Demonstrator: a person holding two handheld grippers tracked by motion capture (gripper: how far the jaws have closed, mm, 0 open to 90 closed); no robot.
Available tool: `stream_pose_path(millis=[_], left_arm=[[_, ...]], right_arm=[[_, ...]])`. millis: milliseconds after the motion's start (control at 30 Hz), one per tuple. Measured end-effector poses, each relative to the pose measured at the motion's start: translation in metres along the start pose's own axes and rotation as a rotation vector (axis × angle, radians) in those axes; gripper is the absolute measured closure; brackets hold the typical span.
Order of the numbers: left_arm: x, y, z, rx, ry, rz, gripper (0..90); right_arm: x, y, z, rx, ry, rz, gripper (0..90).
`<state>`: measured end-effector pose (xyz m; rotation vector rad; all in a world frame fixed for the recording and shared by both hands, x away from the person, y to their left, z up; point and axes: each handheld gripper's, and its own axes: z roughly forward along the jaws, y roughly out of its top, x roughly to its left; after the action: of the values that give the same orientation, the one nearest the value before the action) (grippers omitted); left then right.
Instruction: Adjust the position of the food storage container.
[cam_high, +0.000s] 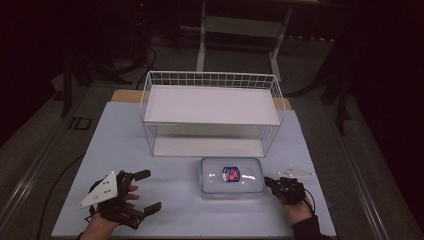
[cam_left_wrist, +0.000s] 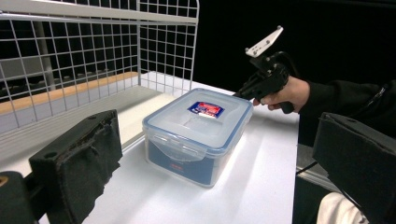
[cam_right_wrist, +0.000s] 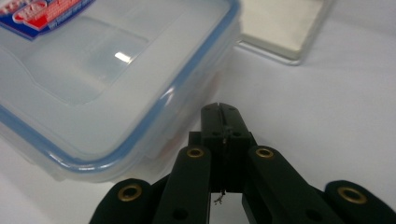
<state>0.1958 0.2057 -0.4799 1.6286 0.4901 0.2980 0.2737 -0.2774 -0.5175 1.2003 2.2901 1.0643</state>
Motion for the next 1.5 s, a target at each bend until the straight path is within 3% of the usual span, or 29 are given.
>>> stream_pose_path(millis=[367, 667, 1133, 1333, 1500], left_arm=[[-0.001, -0.001, 0.003, 0.007, -0.007, -0.003, 1.0], [-0.001, -0.001, 0.003, 0.006, -0.008, -0.006, 1.0], [-0.001, -0.002, 0.004, 0.005, -0.016, -0.014, 1.0], [-0.001, -0.002, 0.007, 0.009, -0.023, -0.02, 1.0], [0.0, -0.002, 0.008, 0.017, -0.019, -0.027, 1.0]], right_arm=[[0.004, 0.004, 0.009, -0.01, 0.027, 0.015, 90.0], [0.019, 0.014, 0.02, 0.005, 0.066, -0.021, 90.0], [0.035, 0.027, 0.035, 0.016, 0.11, -0.057, 90.0], [0.04, 0.029, 0.038, 0.016, 0.149, -0.063, 90.0], [0.037, 0.03, 0.036, -0.006, 0.132, -0.057, 90.0]])
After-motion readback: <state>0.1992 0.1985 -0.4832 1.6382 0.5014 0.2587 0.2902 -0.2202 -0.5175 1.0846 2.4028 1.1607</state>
